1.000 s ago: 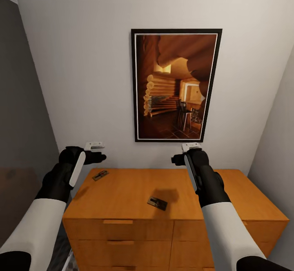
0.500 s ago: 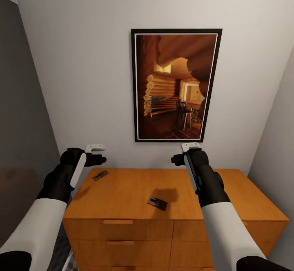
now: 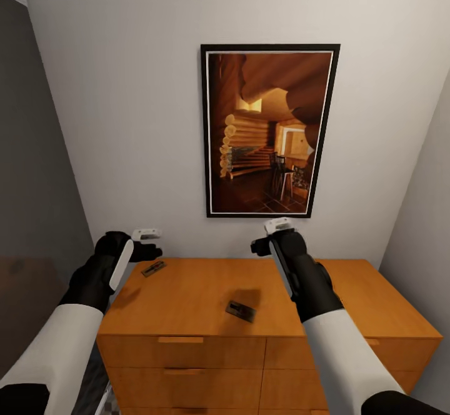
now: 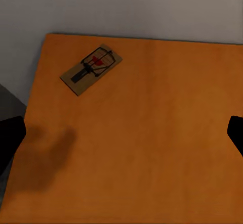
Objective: Take the four mousetraps from the cabinet in the bathroom and place them on the bathroom floor. Make sure all four end up on the same floor surface, and ensure that at least two of them are either under or directly next to the same bathroom sink.
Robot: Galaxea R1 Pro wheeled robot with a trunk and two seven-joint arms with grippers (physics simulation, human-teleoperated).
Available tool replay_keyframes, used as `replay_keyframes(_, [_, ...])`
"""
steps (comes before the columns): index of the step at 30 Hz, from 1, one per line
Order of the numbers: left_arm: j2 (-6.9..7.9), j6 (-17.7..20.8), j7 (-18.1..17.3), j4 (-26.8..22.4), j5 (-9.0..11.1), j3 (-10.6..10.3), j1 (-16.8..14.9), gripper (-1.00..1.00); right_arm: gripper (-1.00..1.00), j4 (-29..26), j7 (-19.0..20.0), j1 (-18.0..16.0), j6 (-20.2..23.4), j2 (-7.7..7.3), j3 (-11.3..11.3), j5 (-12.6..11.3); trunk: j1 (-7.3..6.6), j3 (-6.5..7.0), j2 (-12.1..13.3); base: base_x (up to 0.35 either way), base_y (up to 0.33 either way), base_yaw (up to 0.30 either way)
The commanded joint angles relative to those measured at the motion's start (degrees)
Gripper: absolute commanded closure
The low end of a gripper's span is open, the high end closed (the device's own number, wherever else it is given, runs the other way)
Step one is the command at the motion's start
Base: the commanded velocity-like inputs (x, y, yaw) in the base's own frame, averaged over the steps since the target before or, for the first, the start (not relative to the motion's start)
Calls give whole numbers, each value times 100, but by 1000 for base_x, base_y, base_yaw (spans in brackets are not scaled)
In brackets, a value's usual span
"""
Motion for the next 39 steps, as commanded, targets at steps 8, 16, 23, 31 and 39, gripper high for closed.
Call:
replay_keyframes(8, [4, 21, 39, 38, 46, -7, -5, -100, -100, -60, 102, -10, 26, -48, 545, -158, 3, -10, -10, 0, 0, 0])
replay_keyframes(16, [4, 22, 35, 46, 45, -6, -5, -100, -100, -448, 297, -12, 26, -116, 664, -596, 3, -10, -10, 0, 0, 0])
replay_keyframes(23, [7, 21, 36, 136, 51, -5, -3, -100, -100, -928, 337, -10, 26, -451, 905, -1125, 3, -10, -10, 0, 0, 0])
replay_keyframes(31, [7, 16, 33, 195, 53, -4, -4, -100, -100, -1220, 356, -14, 26, -1180, 2041, -2386, 3, -10, -10, 0, 0, 0])
replay_keyframes(39, [7, 13, 32, 209, 46, -4, -4, -100, -100, -1289, 355, -12, 26, -1752, 2576, -3143, 3, -10, -10, 0, 0, 0])
